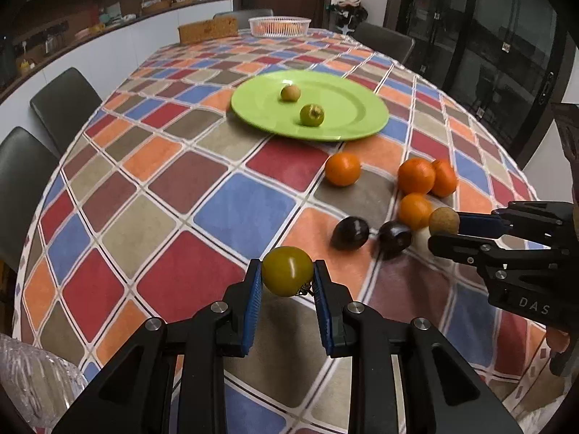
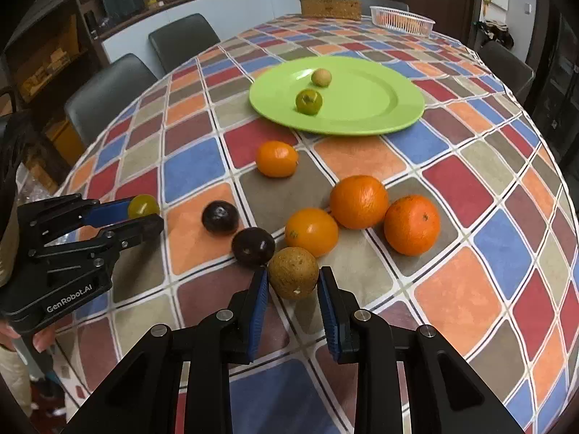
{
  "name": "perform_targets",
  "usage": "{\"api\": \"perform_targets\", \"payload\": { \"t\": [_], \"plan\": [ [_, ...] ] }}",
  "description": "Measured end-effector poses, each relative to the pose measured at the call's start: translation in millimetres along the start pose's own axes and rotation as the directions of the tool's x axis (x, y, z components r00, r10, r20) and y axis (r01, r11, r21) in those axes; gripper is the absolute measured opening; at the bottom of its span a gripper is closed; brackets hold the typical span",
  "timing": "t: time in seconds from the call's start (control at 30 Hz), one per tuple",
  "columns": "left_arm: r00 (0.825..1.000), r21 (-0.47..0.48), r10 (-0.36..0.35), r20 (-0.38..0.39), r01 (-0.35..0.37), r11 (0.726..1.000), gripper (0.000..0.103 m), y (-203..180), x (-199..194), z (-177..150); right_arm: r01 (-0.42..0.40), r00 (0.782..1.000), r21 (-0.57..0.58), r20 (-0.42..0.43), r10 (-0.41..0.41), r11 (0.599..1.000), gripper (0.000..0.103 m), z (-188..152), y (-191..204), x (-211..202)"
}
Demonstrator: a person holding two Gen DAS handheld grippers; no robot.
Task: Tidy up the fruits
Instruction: 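Grasp another green fruit with the left tool while the right tool grasps a brown fruit, then carry both held fruits over the green plate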
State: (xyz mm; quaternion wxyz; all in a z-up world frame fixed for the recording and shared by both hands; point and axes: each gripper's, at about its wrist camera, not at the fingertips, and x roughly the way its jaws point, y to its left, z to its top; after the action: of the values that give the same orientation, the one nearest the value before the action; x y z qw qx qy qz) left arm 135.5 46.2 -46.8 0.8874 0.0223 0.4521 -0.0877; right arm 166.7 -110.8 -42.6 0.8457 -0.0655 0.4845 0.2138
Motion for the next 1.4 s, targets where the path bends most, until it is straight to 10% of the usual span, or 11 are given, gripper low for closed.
{"api": "perform_targets", "payload": {
  "t": [0.63, 1.4],
  "plan": [
    [0.987, 0.025, -0.049, 0.155, 0.046, 0.999, 0.027, -32, -47, 44, -0.030, 0.983, 0.002, 0.181, 0.029, 1.000, 0.029, 31, -14, -57],
    [0.981, 0.008, -0.082, 0.176, 0.082, 0.997, 0.027, -27, -9, 145, -0.074, 0.977, 0.007, 0.199, 0.071, 0.997, 0.029, 123, -56, -40]
  ]
}}
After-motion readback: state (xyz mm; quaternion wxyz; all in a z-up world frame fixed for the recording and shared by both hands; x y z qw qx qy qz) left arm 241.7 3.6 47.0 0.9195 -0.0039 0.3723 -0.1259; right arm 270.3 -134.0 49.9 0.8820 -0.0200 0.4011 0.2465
